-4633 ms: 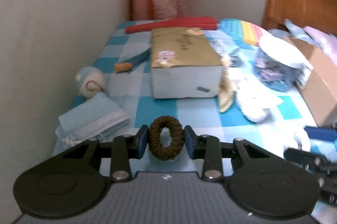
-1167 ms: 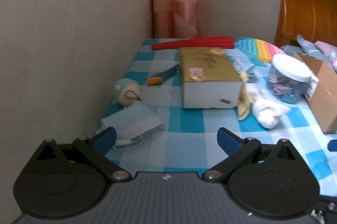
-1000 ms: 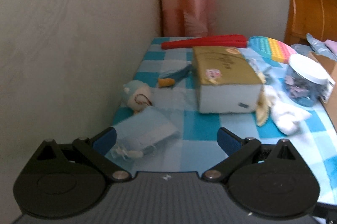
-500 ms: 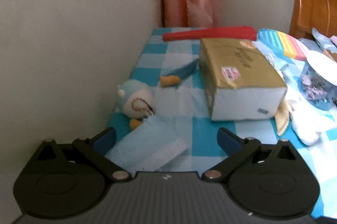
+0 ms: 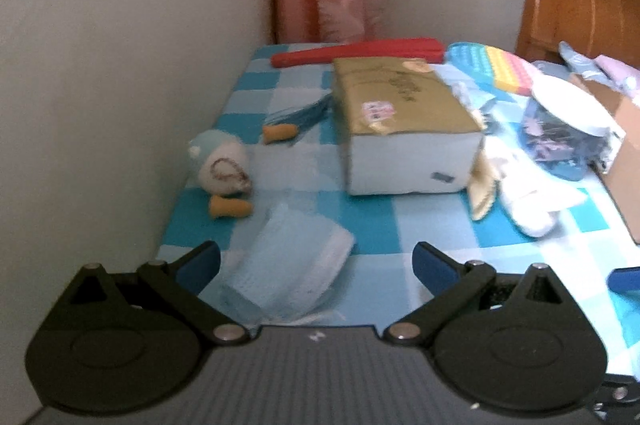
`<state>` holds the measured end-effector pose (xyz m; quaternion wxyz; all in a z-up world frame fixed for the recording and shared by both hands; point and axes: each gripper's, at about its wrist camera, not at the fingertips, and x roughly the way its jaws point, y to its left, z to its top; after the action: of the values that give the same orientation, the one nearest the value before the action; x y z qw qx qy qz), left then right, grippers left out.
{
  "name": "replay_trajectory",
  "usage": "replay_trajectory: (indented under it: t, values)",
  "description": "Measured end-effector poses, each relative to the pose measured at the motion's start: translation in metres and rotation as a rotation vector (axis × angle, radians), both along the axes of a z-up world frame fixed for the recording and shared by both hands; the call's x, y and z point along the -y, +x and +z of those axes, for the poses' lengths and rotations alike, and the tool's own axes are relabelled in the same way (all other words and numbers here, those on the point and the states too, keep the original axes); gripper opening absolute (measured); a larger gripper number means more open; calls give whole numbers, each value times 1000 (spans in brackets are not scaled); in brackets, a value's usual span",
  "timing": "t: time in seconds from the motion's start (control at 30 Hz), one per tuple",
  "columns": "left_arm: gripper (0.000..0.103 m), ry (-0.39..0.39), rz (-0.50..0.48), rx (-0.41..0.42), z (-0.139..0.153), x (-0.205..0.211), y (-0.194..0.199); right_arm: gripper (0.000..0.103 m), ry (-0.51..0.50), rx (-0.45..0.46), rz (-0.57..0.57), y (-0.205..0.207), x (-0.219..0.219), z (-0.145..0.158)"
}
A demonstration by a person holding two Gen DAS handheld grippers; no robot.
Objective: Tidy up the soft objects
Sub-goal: 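Grasp the blue face mask with the left tool while the right tool approaches the white sock bundle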
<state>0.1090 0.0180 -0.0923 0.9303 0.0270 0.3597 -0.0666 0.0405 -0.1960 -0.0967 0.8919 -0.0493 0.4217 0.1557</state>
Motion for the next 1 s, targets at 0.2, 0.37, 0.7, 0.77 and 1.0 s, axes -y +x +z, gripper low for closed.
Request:
replay_trajectory:
  t: [0.2, 0.37, 0.7, 0.77, 1.0]
  values:
    - [98, -17, 26, -30, -8, -8, 0, 103, 15, 5, -11, 2, 5, 0]
    - [93, -29, 20, -46, -12, -10, 0, 103, -7, 8, -15, 7, 7, -2]
    - [90, -28, -4, -57, -11, -9, 5, 103, -39, 6, -42, 23, 9, -4]
    - [90, -62, -34, -75, -8, -7, 3, 103, -57, 6, -34, 25, 6, -4]
    - [88, -81, -56, -82, -4, -2, 2, 103, -79, -3, -21, 34, 1, -3]
